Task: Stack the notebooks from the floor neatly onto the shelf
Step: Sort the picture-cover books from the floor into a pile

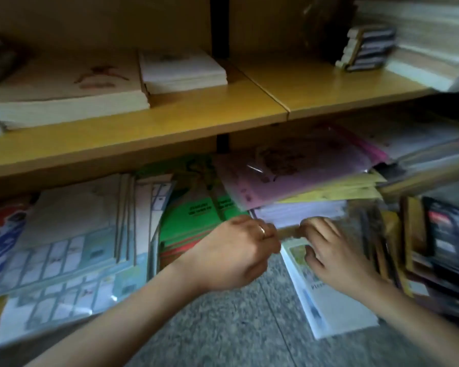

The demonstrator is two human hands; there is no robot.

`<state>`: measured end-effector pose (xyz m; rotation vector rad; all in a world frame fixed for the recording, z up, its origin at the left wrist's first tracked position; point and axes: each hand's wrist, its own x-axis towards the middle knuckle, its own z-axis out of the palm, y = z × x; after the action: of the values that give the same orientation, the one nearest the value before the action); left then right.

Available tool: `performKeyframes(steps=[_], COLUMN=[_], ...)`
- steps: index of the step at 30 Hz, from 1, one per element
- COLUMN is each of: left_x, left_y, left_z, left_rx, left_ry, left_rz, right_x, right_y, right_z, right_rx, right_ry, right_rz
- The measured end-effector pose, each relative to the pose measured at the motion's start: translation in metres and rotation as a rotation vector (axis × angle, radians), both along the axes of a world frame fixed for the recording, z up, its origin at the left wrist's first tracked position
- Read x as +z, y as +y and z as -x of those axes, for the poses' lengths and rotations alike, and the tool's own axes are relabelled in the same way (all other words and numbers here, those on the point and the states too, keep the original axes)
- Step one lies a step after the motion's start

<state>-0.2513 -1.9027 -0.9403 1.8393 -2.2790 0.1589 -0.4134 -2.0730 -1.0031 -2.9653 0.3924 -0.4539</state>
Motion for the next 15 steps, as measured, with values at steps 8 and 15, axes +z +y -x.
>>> performKeyframes(steps=[8, 15], left_x=[-0.031, -0.047], left_y=[-0.011, -0.013], left_z=[0.009, 0.012], left_rx=[-0.072, -0.1], left_ry=[0.066, 0.105], left_rz=[-0.103, -0.159], right_x=[-0.097, -0.108], right_y=[0.017, 0.027], right_z=[0.066, 0.06], right_rx=[-0.569, -0.59], right_ry=[0.66, 0.606], right_rz=[-0.334, -0.058])
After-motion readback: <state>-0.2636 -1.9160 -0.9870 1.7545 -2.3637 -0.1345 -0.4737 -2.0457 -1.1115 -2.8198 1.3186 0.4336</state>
